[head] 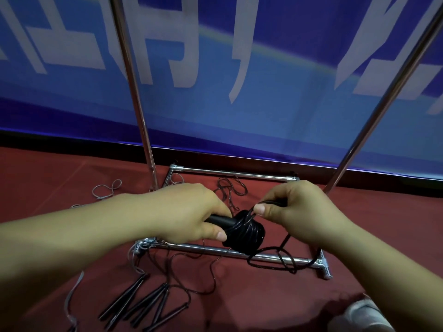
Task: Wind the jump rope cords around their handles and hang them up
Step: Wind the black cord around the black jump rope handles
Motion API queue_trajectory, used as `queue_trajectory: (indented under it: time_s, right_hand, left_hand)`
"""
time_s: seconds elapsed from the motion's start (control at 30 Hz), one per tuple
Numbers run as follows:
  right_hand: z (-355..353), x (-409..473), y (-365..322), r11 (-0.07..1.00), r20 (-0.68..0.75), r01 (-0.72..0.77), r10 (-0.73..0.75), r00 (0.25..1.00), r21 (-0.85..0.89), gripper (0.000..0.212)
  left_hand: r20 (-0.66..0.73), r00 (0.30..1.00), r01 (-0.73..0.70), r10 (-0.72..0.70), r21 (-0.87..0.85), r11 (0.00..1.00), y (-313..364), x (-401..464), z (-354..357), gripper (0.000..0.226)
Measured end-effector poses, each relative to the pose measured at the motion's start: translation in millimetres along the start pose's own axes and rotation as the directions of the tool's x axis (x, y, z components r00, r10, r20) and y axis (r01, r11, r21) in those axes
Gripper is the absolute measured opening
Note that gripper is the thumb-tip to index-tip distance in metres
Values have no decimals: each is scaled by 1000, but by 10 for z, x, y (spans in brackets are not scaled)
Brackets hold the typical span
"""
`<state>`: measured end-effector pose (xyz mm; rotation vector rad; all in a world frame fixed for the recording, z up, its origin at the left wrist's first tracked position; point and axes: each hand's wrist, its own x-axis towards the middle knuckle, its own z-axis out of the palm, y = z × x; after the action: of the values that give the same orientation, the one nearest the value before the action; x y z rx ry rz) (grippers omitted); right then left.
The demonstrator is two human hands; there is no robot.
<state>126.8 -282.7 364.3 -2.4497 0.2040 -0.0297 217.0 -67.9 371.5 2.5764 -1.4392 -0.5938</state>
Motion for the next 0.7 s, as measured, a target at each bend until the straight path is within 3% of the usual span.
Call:
queue_trajectory:
  time_s: [0.1, 0.27, 0.4, 0.5, 0.7]
  right_hand:
    - [9, -3, 5, 999, 29, 24, -25, 999, 36, 13]
    - [20, -16, -37, 965, 70, 68, -89, 994, 252, 5]
    - [38, 1, -7, 907, 143, 45, -115, 983, 418, 9]
    - [40, 21, 60, 850, 206, -21, -104, 973, 526, 17]
    - [-5, 39, 130, 719, 274, -122, -98, 957, 684, 29]
  left_hand:
    - [48, 998, -31, 29, 38, 999, 1, -20, -10, 22]
    - [102, 990, -108, 102, 60, 992, 90, -59, -37, 21]
    - [157, 972, -149, 178, -182, 972, 124, -96, -53, 14]
    - [139, 960, -169, 244, -408, 897, 138, -129, -66, 12]
    - [-65, 972, -216, 225, -617, 756, 147, -109, -58, 23]
